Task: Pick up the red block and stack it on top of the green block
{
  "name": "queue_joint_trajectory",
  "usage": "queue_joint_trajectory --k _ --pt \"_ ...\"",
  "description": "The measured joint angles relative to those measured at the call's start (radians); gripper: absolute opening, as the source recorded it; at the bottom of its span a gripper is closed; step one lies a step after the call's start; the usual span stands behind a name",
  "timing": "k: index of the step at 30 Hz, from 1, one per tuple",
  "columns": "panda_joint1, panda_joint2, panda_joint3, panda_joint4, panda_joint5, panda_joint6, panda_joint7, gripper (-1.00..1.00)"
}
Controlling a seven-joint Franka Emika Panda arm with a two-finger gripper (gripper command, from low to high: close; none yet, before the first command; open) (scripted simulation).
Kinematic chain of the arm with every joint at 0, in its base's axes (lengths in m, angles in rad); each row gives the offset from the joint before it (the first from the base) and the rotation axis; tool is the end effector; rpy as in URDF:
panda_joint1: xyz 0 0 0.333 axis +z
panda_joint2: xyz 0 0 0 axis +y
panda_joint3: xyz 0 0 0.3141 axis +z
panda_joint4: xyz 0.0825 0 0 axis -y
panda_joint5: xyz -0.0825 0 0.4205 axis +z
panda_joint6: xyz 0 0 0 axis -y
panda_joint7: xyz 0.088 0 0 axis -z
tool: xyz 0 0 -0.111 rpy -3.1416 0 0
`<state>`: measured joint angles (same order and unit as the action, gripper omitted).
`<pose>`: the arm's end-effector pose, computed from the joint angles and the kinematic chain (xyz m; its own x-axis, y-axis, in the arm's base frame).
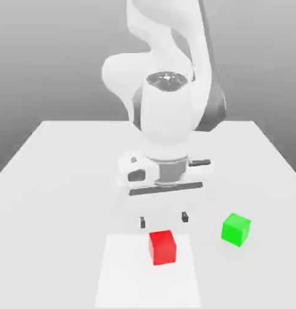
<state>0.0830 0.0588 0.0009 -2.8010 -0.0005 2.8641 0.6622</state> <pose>0.3841 0.0323 0.1501 0.8376 -0.5462 0.0034 -0.5462 -0.8377 -0.0026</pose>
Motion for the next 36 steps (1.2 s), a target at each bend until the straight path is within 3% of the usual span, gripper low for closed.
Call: queue_joint_trajectory --k 4,5,12,19,36 --pt "0.003 0.145 -0.002 0.018 0.002 0.123 -0.002 0.0" --pt "0.002 0.167 -0.002 0.021 0.002 0.143 -0.002 -1.0" --pt "0.001 0.166 0.0 0.02 -0.002 0.141 0.001 -1.0" --pt "-0.006 -0.055 0.01 -0.011 -0.001 -0.048 -0.013 -1.0" --pt "0.333 -0.207 0.141 -0.033 0.043 -0.177 -0.775 -1.0"
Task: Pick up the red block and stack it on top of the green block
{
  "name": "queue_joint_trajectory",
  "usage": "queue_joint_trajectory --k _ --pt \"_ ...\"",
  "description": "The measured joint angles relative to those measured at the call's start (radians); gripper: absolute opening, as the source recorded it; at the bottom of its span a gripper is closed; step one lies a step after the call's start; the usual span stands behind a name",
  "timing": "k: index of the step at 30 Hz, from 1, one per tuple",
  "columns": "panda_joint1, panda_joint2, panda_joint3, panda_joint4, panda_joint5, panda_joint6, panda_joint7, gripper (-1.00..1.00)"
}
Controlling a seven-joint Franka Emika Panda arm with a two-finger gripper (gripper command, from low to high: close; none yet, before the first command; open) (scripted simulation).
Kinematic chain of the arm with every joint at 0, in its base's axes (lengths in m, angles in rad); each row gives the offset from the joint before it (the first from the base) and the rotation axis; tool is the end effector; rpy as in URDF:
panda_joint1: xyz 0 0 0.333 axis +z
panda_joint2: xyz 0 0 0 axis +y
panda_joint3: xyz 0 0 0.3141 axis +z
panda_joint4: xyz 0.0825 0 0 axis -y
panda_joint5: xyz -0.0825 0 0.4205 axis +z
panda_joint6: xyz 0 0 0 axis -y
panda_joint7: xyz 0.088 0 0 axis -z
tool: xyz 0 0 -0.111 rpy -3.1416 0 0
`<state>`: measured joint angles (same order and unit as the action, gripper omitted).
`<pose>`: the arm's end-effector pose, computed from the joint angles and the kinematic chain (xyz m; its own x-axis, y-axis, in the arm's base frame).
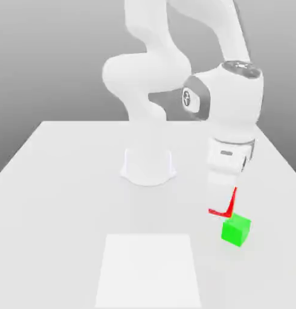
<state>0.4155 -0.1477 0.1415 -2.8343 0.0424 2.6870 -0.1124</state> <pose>0.3268 0.1981 0.2029 0.8082 0.5890 -0.0009 0.5890 -0.8082 0.0021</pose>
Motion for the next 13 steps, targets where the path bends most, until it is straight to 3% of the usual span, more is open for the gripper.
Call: queue_joint_trajectory --k 3,9,10,13 --pt "0.056 -0.002 0.017 -0.002 0.012 0.0 -0.121 -1.0" --pt "0.062 0.193 0.004 0.006 -0.066 0.185 -0.088 -1.0" --pt "0.058 0.216 0.004 0.007 -0.083 0.206 -0.076 1.0" --pt "0.058 0.216 0.004 0.007 -0.083 0.206 -0.076 1.0"
